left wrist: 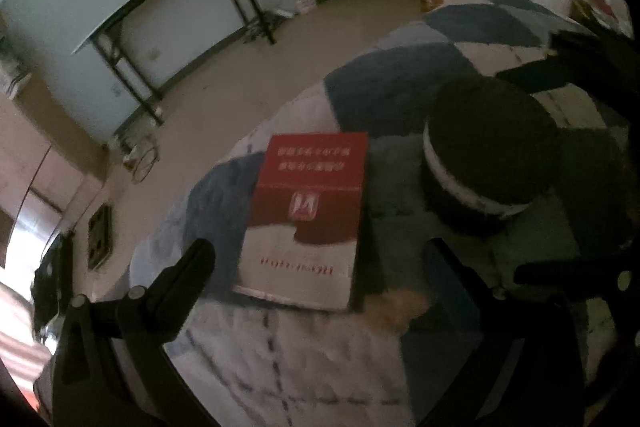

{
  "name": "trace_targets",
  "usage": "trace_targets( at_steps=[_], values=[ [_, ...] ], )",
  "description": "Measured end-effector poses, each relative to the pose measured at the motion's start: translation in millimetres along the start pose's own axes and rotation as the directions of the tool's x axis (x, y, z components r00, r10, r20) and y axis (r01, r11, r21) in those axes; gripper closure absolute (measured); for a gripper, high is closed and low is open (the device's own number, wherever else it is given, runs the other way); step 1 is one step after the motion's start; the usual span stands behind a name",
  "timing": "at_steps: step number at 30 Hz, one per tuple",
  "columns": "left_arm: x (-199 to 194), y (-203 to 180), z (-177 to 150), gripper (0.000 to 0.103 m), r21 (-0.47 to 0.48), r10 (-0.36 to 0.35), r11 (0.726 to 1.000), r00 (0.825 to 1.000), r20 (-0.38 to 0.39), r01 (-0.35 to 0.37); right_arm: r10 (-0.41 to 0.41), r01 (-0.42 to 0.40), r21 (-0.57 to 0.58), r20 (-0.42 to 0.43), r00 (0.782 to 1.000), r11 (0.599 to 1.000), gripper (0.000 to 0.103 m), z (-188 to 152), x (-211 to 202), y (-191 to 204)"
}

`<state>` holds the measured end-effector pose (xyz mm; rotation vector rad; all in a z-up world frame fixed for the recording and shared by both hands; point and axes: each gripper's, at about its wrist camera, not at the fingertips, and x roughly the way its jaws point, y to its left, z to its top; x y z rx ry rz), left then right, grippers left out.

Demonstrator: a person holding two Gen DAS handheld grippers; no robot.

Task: Organize rigid objects
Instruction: 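Grasp the red Hongqi box with the left tool while the right tool grasps the grey puck, then carry the red box and grey puck into the basin and release both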

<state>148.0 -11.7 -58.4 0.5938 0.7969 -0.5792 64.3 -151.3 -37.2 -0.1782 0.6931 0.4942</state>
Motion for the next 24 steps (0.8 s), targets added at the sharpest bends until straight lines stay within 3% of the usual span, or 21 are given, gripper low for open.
trace_targets(
  at_steps=[2,3,4,5,6,11,13,15,17,20,22,24],
  values=[
    [3,-2,2,0.0,0.021,-0.016,1.0,1.0,0.021,0.016,0.0,0.0,0.007,0.003,1.0,1.0,0.004,2,4,-2],
    [3,-3,3,0.008,0.025,-0.011,1.0,0.999,0.037,0.01,0.004,-0.004,0.015,0.006,1.0,1.0,0.007,4,6,-4],
    [5,-4,5,0.021,0.03,-0.012,0.999,0.999,0.045,0.011,0.018,-0.018,0.024,0.01,1.0,1.0,0.019,5,9,-6],
    [7,-6,5,0.044,0.038,-0.004,0.999,0.999,0.037,0.003,0.043,-0.043,0.033,0.01,0.999,0.999,0.028,7,13,-9],
    [5,-7,6,0.044,0.037,0.019,0.999,0.999,0.048,-0.021,0.058,-0.058,0.039,0.003,0.998,0.998,0.034,8,17,-11],
    [-28,0,-6,0.047,0.007,0.018,1.0,0.996,0.092,-0.019,0.08,-0.082,0.06,0.039,0.996,0.995,0.034,6,15,-19],
    [-71,8,-23,0.047,-0.065,0.042,0.997,0.988,0.151,-0.033,0.077,-0.082,0.053,0.087,0.993,0.995,0.034,7,1,-18],
    [-120,21,-48,0.047,-0.163,0.11,0.983,0.976,0.187,-0.08,0.134,-0.142,0.062,0.123,0.983,0.988,0.034,11,-13,-12],
    [-166,38,-82,0.046,-0.277,0.196,0.95,0.965,0.174,-0.143,0.182,-0.189,0.037,0.133,0.974,0.981,0.034,15,-19,1],
    [-218,61,-152,0.046,-0.45,0.353,0.848,0.931,0.089,-0.279,0.287,-0.286,-0.032,0.128,0.949,0.958,0.034,23,-23,40],
    [-228,69,-190,0.046,-0.515,0.374,0.798,0.927,0.015,-0.313,0.35,-0.345,-0.07,0.096,0.932,0.936,0.034,31,-15,65],
    [-231,71,-221,0.046,-0.55,0.415,0.75,0.909,-0.039,-0.366,0.366,-0.355,-0.123,0.078,0.927,0.927,0.034,42,0,88]
  ],
)
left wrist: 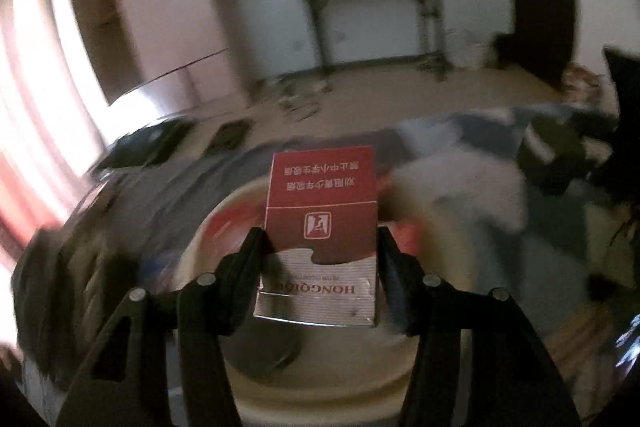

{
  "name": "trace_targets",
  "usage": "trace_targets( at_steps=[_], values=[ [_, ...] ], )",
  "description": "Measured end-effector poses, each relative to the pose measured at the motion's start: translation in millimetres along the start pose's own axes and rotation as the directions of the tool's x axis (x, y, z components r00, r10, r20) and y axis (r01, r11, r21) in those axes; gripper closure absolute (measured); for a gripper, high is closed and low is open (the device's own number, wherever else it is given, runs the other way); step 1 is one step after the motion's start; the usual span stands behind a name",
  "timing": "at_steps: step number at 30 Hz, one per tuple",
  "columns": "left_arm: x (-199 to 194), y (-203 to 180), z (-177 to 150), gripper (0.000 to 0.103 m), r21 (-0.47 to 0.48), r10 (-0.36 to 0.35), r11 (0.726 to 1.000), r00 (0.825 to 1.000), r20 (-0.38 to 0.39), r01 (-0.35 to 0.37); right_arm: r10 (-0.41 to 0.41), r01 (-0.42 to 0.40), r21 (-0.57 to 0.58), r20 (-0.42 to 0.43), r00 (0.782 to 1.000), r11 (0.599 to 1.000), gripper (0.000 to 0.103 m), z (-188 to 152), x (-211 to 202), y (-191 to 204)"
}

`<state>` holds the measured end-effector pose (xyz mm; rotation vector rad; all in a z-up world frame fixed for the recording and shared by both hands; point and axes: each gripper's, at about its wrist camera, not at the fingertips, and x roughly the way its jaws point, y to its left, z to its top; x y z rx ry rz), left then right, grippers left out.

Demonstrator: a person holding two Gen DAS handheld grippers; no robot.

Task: Organize rigid objects
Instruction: 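Carry the red box and grey puck into the basin and release both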

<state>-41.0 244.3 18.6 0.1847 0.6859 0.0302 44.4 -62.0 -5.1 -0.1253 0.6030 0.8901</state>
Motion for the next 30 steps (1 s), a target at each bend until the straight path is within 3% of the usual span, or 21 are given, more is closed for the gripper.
trace_targets(
  at_steps=[5,11,15,20,24,25,27,29,30],
  values=[
    [11,35,-25,0.046,-0.15,0.003,0.989,1.0,0.013,-0.001,0.068,-0.072,-0.075,-0.058,0.996,0.995,0.034,36,66,17],
    [37,35,-38,0.046,-0.134,0.034,0.99,0.999,-0.029,-0.037,0.109,-0.128,-0.148,-0.128,0.986,0.981,0.034,66,117,44],
    [44,42,-42,0.046,-0.161,0.017,0.987,0.999,-0.047,-0.024,0.078,-0.111,-0.175,-0.186,0.979,0.978,0.034,73,141,45],
    [47,40,-42,0.044,-0.166,0.016,0.986,0.999,-0.044,-0.023,0.086,-0.119,-0.164,-0.197,0.977,0.979,0.034,86,159,50],
    [42,37,-42,0.042,-0.176,-0.023,0.984,0.999,-0.03,0.017,0.089,-0.127,-0.19,-0.197,0.976,0.973,0.032,81,168,60],
    [39,35,-41,0.041,-0.175,-0.021,0.984,0.999,-0.028,0.016,0.087,-0.125,-0.193,-0.195,0.977,0.973,0.027,80,168,61],
    [26,28,-38,0.02,-0.171,0.017,0.985,1.0,-0.012,-0.019,0.073,-0.106,-0.199,-0.166,0.983,0.974,0.013,79,162,62],
    [8,23,-35,0.002,-0.185,0.038,0.982,0.998,0.048,-0.029,0.09,-0.112,-0.195,-0.117,0.989,0.974,0.011,77,153,60],
    [-4,20,-33,0.0,-0.194,0.049,0.98,0.995,0.089,-0.031,0.095,-0.111,-0.194,-0.089,0.991,0.975,0.011,75,147,57]
  ],
)
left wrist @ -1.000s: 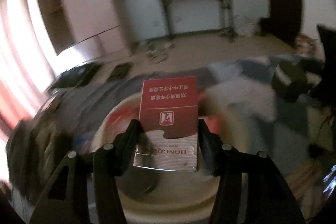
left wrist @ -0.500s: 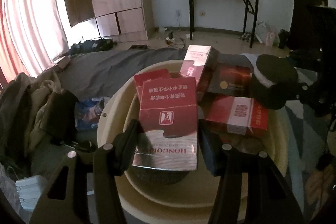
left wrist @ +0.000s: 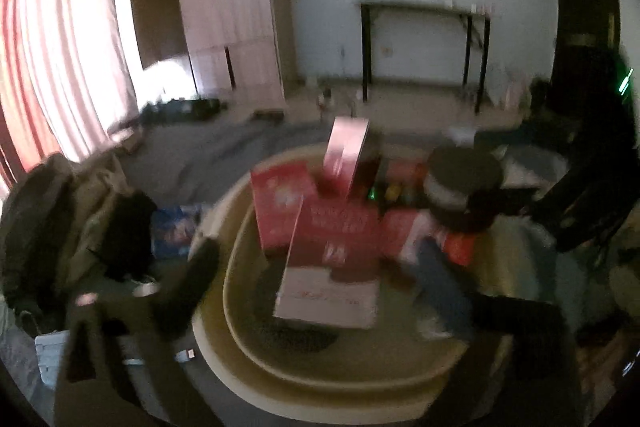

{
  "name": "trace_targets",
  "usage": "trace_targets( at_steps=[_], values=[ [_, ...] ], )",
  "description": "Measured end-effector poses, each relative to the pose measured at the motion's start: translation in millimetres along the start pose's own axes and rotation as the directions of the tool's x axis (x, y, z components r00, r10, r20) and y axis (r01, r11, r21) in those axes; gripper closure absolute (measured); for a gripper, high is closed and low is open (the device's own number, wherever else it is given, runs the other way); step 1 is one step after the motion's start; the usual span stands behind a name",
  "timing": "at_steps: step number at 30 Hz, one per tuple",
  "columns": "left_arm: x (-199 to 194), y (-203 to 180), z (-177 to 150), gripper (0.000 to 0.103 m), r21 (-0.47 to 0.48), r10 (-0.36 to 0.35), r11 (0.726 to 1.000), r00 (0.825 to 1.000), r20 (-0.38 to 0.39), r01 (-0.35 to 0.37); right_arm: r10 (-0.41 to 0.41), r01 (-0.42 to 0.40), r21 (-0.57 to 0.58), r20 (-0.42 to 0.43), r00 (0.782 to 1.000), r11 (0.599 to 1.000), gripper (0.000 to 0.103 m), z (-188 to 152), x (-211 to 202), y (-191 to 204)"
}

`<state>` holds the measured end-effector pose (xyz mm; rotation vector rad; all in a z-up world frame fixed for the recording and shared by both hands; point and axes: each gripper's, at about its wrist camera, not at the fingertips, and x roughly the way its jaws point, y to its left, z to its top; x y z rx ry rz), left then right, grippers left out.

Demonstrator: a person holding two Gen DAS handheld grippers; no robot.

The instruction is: Organize rigid objects

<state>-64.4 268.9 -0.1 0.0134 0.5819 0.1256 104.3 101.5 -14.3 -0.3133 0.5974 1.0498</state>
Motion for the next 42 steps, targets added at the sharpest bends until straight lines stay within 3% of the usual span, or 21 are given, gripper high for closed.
trace_targets(
  at_steps=[2,5,10,13,15,18,21,23,26,28,37,42],
  values=[
    [-17,-8,5,0.0,-0.015,-0.004,1.0,0.999,0.047,0.005,-0.011,0.011,0.004,0.051,0.999,1.0,0.01,-9,-14,-4],
    [-33,-26,6,0.0,-0.106,-0.061,0.992,0.994,0.089,0.07,0.008,-0.01,0.022,0.106,0.994,1.0,0.004,-26,-43,-17],
    [-17,-62,-25,0.0,-0.28,-0.108,0.955,0.994,-0.007,0.102,0.081,-0.082,0.007,0.044,0.996,0.997,0.0,-62,-73,-34],
    [-4,-91,-43,0.0,-0.253,-0.099,0.965,0.988,-0.117,0.067,0.075,-0.075,0.004,-0.042,0.996,0.997,0.0,-85,-73,-39],
    [3,-97,-56,0.0,-0.292,-0.102,0.955,0.977,-0.189,0.044,0.065,-0.065,0.005,-0.093,0.994,0.998,0.0,-100,-65,-40],
    [-7,-106,-66,0.0,-0.275,0.001,0.96,0.987,-0.16,-0.046,0.034,-0.042,-0.045,-0.174,0.984,0.998,0.0,-117,-48,-34],
    [-9,-107,-67,0.0,-0.267,0.02,0.96,0.974,-0.224,-0.081,-0.012,-0.004,-0.068,-0.229,0.973,0.998,0.0,-120,-33,-28],
    [-12,-101,-74,0.0,-0.32,0.013,0.943,0.968,-0.252,-0.096,-0.032,0.01,-0.092,-0.239,0.97,0.996,0.0,-116,-29,-25],
    [-4,-97,-89,0.0,-0.338,0.106,0.919,0.953,-0.285,-0.203,-0.06,0.032,-0.115,-0.247,0.967,0.993,0.0,-111,-20,-22],
    [6,-96,-98,0.0,-0.362,0.111,0.903,0.938,-0.328,-0.233,-0.072,0.042,-0.122,-0.25,0.966,0.992,0.0,-107,-11,-20],
    [27,-97,-84,0.0,-0.335,0.18,0.888,0.909,-0.375,-0.315,-0.062,0.035,-0.109,-0.255,0.965,0.993,0.0,-109,-11,-24],
    [23,-93,-93,0.0,-0.328,0.184,0.891,0.91,-0.371,-0.314,-0.063,0.036,-0.109,-0.255,0.965,0.993,0.0,-109,-13,-23]
  ],
)
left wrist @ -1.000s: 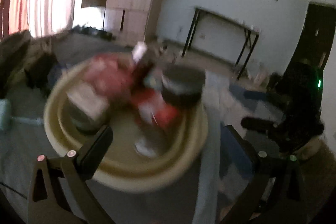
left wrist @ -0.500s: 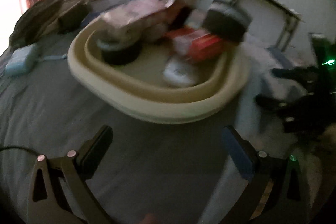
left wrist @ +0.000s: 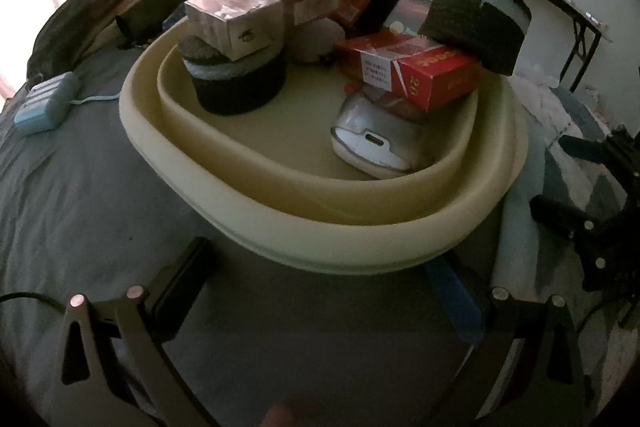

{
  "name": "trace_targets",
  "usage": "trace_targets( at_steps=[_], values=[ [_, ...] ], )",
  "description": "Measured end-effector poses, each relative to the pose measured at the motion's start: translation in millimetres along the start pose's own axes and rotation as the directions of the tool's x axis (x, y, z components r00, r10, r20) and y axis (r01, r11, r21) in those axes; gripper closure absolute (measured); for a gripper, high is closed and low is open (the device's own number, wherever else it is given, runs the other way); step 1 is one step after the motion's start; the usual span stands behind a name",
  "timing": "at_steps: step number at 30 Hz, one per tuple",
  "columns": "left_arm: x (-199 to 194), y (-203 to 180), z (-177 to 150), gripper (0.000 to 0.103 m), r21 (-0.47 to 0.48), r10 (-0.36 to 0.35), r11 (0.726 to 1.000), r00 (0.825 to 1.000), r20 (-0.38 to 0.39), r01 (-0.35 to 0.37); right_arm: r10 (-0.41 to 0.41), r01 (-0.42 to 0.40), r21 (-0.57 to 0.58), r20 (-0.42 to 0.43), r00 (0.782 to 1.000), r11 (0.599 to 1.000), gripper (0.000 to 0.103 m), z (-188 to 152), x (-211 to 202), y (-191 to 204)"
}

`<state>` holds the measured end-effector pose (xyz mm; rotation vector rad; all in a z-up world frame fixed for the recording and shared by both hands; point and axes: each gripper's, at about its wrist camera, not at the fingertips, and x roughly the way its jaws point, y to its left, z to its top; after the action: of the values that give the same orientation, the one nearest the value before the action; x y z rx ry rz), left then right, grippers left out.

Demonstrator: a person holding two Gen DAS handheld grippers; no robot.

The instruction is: Organize rigid objects

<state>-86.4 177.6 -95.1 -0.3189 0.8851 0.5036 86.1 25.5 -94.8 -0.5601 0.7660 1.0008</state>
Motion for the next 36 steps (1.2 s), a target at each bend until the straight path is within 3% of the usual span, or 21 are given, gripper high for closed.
trace_targets(
  at_steps=[20,26,30,36],
  values=[
    [3,-7,1,0.0,0.015,0.026,1.0,1.0,-0.006,-0.026,0.0,0.0,-0.001,-0.001,1.0,1.0,0.0,0,0,-1],
    [7,-7,12,0.0,0.046,0.005,0.999,0.994,-0.109,0.0,-0.001,0.001,-0.002,0.0,1.0,1.0,0.0,0,0,-1],
    [3,-7,-1,0.0,0.054,-0.005,0.999,1.0,-0.003,0.005,0.0,0.0,-0.002,0.0,1.0,1.0,0.0,0,0,-1],
    [4,-5,-3,0.0,0.052,-0.008,0.999,1.0,-0.006,0.009,0.0,0.0,-0.002,-0.001,1.0,1.0,0.0,0,0,-1]
  ],
)
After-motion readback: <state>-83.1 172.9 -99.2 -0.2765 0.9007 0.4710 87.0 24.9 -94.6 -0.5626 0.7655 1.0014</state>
